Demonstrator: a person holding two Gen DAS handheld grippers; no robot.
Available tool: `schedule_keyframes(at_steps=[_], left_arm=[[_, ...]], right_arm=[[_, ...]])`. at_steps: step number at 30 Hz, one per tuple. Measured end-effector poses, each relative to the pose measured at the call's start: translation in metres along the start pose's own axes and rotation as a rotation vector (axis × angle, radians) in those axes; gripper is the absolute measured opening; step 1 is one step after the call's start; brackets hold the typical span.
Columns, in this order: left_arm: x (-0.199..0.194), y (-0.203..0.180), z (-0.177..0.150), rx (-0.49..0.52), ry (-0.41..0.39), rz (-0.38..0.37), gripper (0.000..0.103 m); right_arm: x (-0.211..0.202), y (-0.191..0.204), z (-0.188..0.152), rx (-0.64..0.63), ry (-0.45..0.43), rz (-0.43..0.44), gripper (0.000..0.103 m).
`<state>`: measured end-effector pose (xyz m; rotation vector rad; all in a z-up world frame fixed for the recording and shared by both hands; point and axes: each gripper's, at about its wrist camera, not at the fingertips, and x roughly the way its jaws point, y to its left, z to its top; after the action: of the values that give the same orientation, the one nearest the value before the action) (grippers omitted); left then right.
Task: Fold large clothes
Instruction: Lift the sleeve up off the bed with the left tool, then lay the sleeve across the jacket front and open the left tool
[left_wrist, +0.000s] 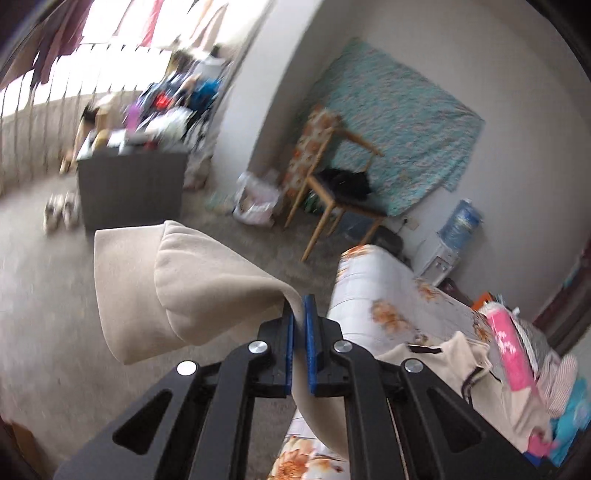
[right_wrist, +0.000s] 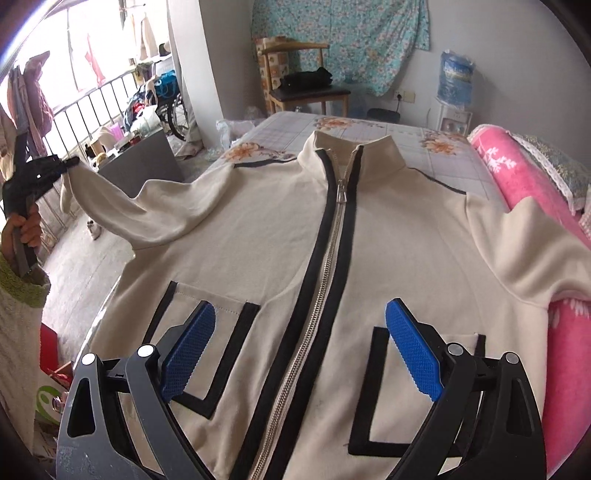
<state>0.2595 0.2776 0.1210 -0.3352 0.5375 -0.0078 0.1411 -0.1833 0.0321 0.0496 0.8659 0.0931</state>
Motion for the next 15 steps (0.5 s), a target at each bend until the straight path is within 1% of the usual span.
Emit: schedule_keyframes(at_steps=[2,4,6,8,10,11,13,15], left_arm=[[-0.031,-0.068,0.002,0.17,-0.048,-0.04,0.005],[-0.047,-0.134,-0.011,0.32,-0.052,-0.068,0.006],[-0.05,-0.188,-0.035,0.431,-0.013,-0.113,0.006],[-0.044,-0.23,-0.068,0.51,0.038,-0.157,0.008],[-0.03,-0.259,-0.111,0.575,0.109,-0.184,0.01],[-0.018,-0.269,-0.134,0.597,0.162,-0.191,0.013],[0.007,-0.278,-0.183,0.607,0.278,-0.203,0.034],[0.031,-0.279,-0.225,0.616,0.368,-0.196,0.041]], right_arm=[[-0.015,-0.009,-0.005,0.02,-0.027,0.012,0.09],[-0.029,-0.02,-0.012,0.044,-0.051,0.02,0.09],[-0.045,-0.032,-0.02,0.072,-0.076,0.021,0.09],[-0.058,-0.045,-0.029,0.103,-0.095,0.018,0.09],[-0.07,-0.058,-0.039,0.132,-0.099,0.007,0.09],[-0.073,-0.064,-0.045,0.145,-0.096,-0.001,0.09],[-0.078,-0.075,-0.057,0.167,-0.077,-0.021,0.09],[-0.08,-0.086,-0.068,0.181,-0.05,-0.039,0.09]])
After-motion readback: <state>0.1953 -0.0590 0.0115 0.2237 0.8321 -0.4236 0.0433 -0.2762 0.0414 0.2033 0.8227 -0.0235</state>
